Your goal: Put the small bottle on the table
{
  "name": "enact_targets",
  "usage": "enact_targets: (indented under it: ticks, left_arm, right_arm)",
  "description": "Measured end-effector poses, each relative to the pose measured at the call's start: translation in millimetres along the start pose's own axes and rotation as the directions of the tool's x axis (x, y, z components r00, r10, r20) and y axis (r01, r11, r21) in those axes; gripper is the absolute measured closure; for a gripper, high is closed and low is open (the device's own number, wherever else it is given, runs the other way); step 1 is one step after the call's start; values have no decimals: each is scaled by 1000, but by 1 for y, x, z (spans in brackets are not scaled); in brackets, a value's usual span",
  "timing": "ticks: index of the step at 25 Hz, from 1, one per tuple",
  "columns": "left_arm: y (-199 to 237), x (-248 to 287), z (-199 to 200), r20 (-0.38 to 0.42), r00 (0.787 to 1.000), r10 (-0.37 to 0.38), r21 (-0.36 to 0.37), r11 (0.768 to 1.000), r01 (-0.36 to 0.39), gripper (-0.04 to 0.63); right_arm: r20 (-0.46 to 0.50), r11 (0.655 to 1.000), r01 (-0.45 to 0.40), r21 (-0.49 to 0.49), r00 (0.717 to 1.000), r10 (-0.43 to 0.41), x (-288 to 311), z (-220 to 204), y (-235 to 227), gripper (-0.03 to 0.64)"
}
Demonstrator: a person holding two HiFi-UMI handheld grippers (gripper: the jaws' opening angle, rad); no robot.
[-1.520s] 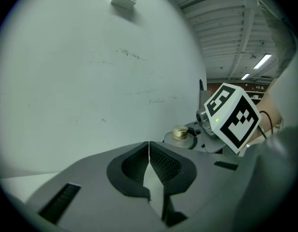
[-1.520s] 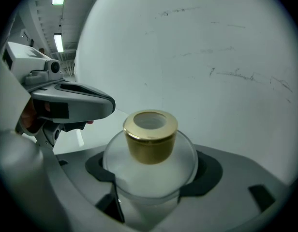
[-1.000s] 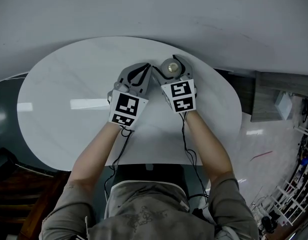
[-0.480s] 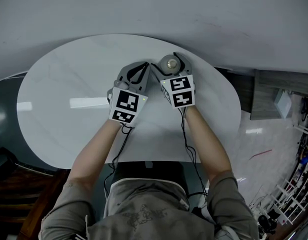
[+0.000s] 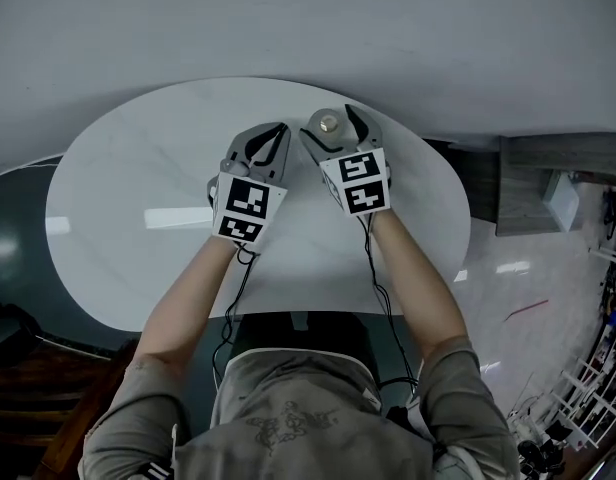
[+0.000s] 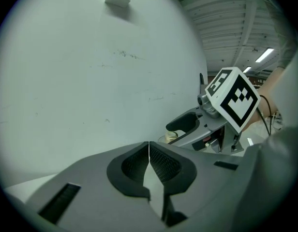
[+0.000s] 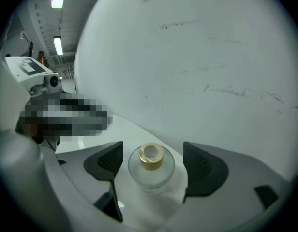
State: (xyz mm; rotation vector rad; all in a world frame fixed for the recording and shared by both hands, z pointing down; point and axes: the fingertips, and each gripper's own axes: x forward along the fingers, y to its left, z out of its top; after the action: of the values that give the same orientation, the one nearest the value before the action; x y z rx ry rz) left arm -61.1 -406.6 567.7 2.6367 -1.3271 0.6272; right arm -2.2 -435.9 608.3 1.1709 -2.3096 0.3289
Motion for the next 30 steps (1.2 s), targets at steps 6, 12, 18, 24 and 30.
enact_targets:
  ticks: [6, 12, 18, 24, 30]
  left_arm:
    - [-3, -22, 39, 29, 999, 20, 29, 999, -20, 575]
    - [-6, -42, 84, 61, 998, 26, 72, 997, -31, 575]
    - [-9, -77, 138, 140, 989, 42, 126, 990, -60, 575]
    - [-17, -114, 189, 212, 976, 54, 144, 986, -86, 575]
    - [-24, -156, 230, 277, 959, 60, 154, 982, -106, 575]
  right_arm:
    - [39, 1000, -5, -6, 999, 6, -40, 39, 1, 267]
    - [143, 1000, 25, 4, 989, -25, -91, 90, -11, 268]
    - [224, 997, 76, 2, 972, -74, -146, 138, -18, 270]
    - [333, 988, 155, 19, 931, -152, -207, 175, -29, 383]
    - [419, 978, 206, -21, 890, -178, -272, 208, -16, 449]
